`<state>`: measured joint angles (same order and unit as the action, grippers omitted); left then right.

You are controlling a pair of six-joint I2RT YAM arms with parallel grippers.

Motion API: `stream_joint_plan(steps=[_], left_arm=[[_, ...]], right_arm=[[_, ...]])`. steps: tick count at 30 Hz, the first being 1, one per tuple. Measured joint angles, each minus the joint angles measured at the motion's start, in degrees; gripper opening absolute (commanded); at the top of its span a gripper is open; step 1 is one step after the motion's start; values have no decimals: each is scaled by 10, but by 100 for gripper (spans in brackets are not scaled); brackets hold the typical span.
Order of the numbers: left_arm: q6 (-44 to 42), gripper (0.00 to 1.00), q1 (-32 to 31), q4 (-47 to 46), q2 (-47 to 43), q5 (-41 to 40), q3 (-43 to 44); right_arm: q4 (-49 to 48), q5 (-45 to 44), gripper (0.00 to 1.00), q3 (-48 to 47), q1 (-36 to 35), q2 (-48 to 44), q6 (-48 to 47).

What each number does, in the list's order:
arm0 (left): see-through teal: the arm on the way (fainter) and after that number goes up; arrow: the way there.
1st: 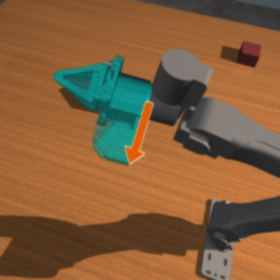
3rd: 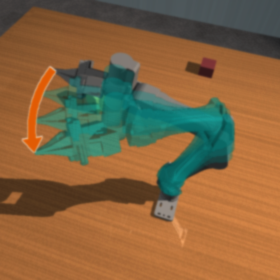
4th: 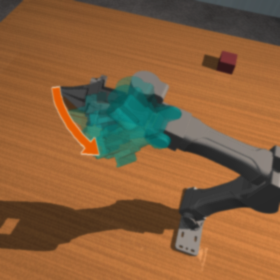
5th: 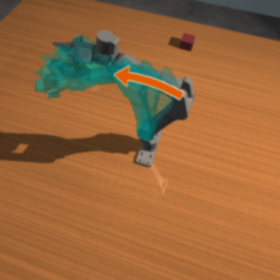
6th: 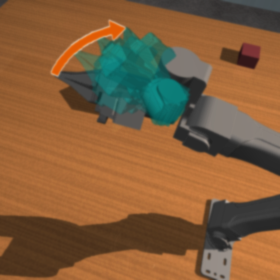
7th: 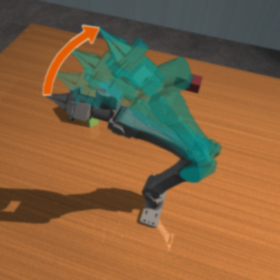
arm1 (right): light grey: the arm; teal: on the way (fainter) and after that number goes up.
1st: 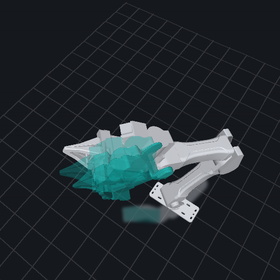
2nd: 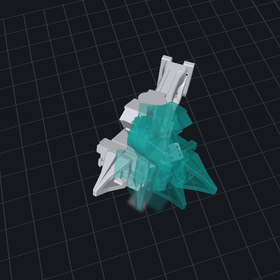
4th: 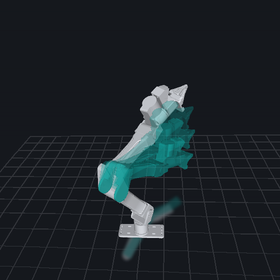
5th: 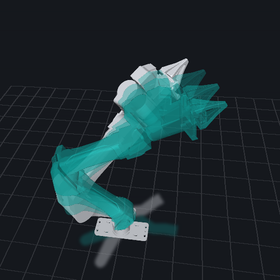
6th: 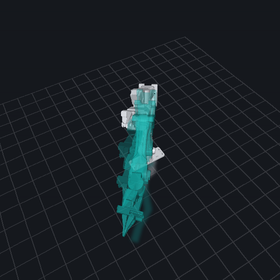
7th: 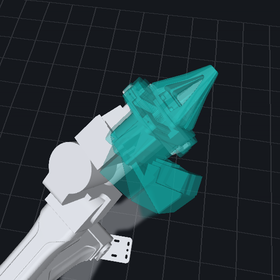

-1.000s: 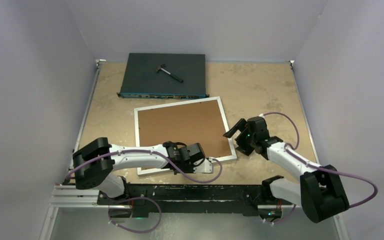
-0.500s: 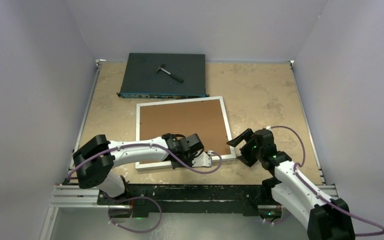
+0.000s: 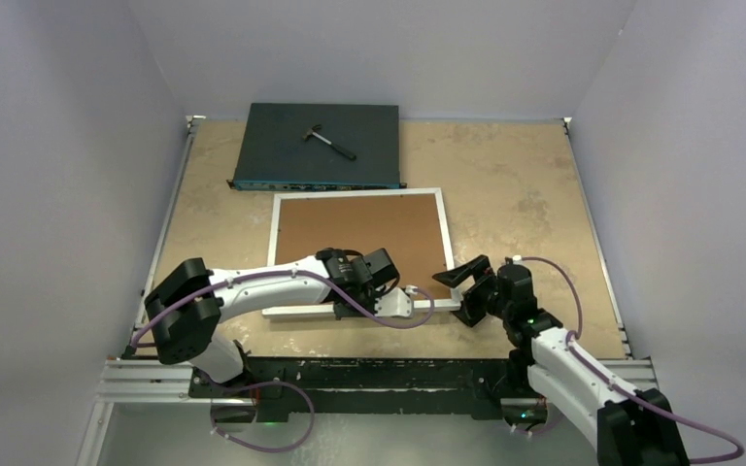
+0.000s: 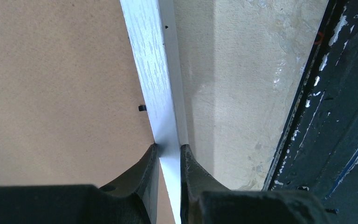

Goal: Put the photo into the frame

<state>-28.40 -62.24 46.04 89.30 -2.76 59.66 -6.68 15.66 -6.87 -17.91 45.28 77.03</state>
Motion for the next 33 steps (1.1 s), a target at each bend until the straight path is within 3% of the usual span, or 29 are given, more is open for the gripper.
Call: stream_joint_plan(steps=[10,12,14,15,16,20,21,27,33], left_arm=[[-3,0,8,22,1,9,29],[-4,15,9,30,1,10,37],[-6,22,10,41,-3,10,47],[-8,31,11,45,-6,9,50],[-11,42,11,48,-11,6,52],[-29,81,14,27,-33,-17,67],[-32,85,16,15,-38,-21,69],[-63,92,21,-41,-112,-24,69],[-108,95,21,-47,-227,29,58]], right_arm=[[-28,4,61,58,0,-87,44],[-17,3,48,58,0,-127,55],[11,0,31,58,0,-159,63],[24,-1,22,58,0,-170,69],[29,1,19,58,0,-183,75],[15,2,18,58,0,-221,91],[17,2,18,58,0,-218,91],[28,4,15,44,0,-194,91],[98,0,15,-16,0,-192,106]])
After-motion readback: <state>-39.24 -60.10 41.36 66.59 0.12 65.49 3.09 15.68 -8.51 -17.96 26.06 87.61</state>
